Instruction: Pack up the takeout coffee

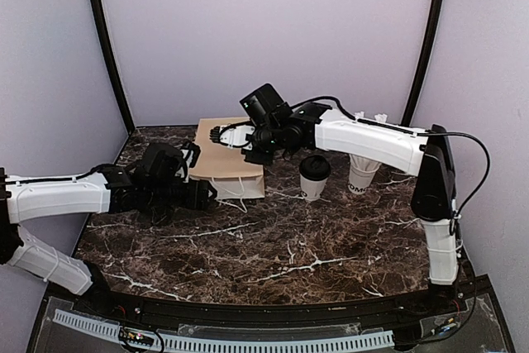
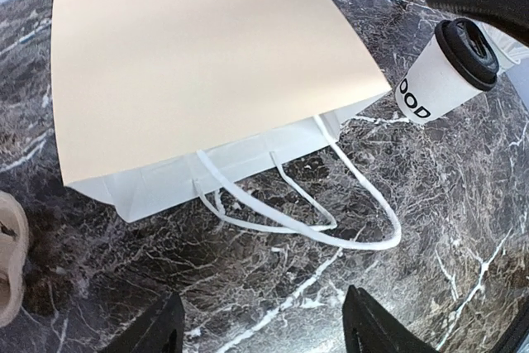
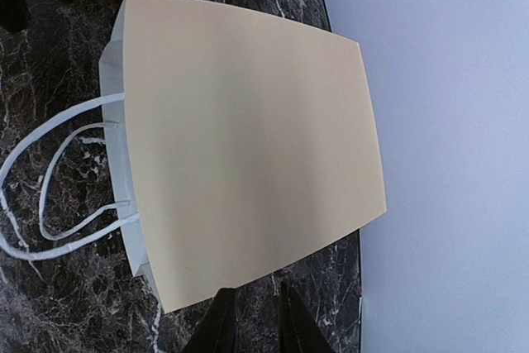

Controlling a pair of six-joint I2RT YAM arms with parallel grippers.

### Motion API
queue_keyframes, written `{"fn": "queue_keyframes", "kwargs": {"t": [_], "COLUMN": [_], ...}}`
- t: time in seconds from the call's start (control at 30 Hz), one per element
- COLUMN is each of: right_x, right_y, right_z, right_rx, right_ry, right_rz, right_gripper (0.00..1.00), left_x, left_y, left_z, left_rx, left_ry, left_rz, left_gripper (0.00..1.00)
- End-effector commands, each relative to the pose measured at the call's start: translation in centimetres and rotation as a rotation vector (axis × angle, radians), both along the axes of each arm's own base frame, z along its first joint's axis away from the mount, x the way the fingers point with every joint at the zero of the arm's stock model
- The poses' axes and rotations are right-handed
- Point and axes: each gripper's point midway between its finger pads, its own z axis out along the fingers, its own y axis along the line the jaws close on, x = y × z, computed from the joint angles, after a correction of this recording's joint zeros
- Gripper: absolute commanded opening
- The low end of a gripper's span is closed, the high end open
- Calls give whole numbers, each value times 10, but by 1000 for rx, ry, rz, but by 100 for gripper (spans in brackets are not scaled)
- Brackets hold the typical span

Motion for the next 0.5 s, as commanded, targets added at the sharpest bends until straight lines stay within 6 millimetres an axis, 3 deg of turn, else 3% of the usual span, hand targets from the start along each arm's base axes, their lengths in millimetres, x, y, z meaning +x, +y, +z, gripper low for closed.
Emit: {"fn": "queue_keyframes", "kwargs": {"t": [0.0,0.1,0.17,0.33,0.43,0.47], "right_x": [-26,-48,-62,-78,-82,-82], "right_y": [-11,-23,-31,-50,-62,-66], "right_z": [25,18,11,-4,2,4], "right_rx": [76,86,97,99,143,158], "right_ry": [42,99,139,280,347,363], "right_rz": [34,74,97,91,85,80], "right_gripper": [20,23,30,45,51,53], "left_x": [-2,-4,-8,-25,-25,-18], "left_y": [12,25,29,10,2,-1], "left_z": [14,12,10,1,-3,5], "left_rx": [70,198,290,612,740,770], "left_ry": [-86,-133,-170,-343,-401,-450], "left_rz": [-39,-86,-134,-399,-469,-452], "left_gripper": [68,67,67,69,70,70]}}
